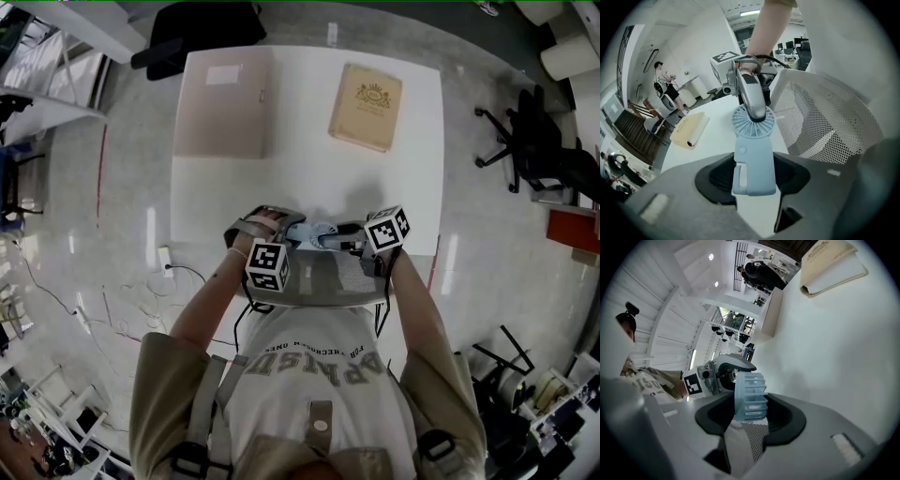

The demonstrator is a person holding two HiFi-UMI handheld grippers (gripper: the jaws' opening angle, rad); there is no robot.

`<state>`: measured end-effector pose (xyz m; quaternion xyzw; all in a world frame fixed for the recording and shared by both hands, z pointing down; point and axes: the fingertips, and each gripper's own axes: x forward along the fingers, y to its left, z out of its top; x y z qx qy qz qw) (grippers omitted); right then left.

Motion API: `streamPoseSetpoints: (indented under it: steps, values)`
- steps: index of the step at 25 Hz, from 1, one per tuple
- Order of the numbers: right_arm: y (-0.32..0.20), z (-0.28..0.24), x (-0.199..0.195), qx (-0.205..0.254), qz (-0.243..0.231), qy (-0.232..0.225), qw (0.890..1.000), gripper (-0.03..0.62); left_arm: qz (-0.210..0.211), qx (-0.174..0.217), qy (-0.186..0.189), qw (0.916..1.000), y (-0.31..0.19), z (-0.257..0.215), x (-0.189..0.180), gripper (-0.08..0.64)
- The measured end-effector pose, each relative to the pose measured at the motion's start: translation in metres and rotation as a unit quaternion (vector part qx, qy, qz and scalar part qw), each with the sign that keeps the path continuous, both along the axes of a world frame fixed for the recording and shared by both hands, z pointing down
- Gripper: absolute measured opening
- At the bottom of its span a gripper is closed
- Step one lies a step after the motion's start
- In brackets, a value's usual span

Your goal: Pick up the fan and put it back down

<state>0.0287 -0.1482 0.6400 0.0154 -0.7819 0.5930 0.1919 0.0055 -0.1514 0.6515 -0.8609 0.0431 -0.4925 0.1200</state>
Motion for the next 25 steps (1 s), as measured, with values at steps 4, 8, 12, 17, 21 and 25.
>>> streamPoseSetpoints:
  steps: [4, 8, 12, 17, 21, 25]
  values:
    - [-0.007, -0.001, 0.0, 0.014, 0.014, 0.009, 1.0, 0.184, -0.017, -0.021, 0.002, 0.9996, -0.003, 0.003, -0.001, 0.222]
    - [-0.014, -0.001, -0.002, 0.059, 0.016, 0.035, 0.998, 0.201, -0.031, -0.036, 0.003, 0.9989, -0.009, 0.008, -0.003, 0.222]
    - [-0.012, -0.001, -0.001, 0.114, -0.02, 0.059, 0.992, 0.233, -0.049, -0.064, 0.015, 0.9966, -0.009, 0.009, -0.003, 0.222]
    - [0.0, 0.006, -0.002, 0.18, -0.097, 0.093, 0.974, 0.312, -0.053, -0.074, 0.008, 0.9958, -0.01, 0.015, -0.002, 0.222]
    - [0.003, 0.018, -0.002, 0.259, -0.152, 0.142, 0.943, 0.332, -0.06, -0.08, 0.002, 0.995, -0.014, 0.02, -0.004, 0.222]
    - [-0.001, 0.029, -0.001, 0.32, -0.176, 0.184, 0.913, 0.334, -0.067, -0.094, 0.001, 0.9933, -0.016, 0.023, -0.005, 0.222]
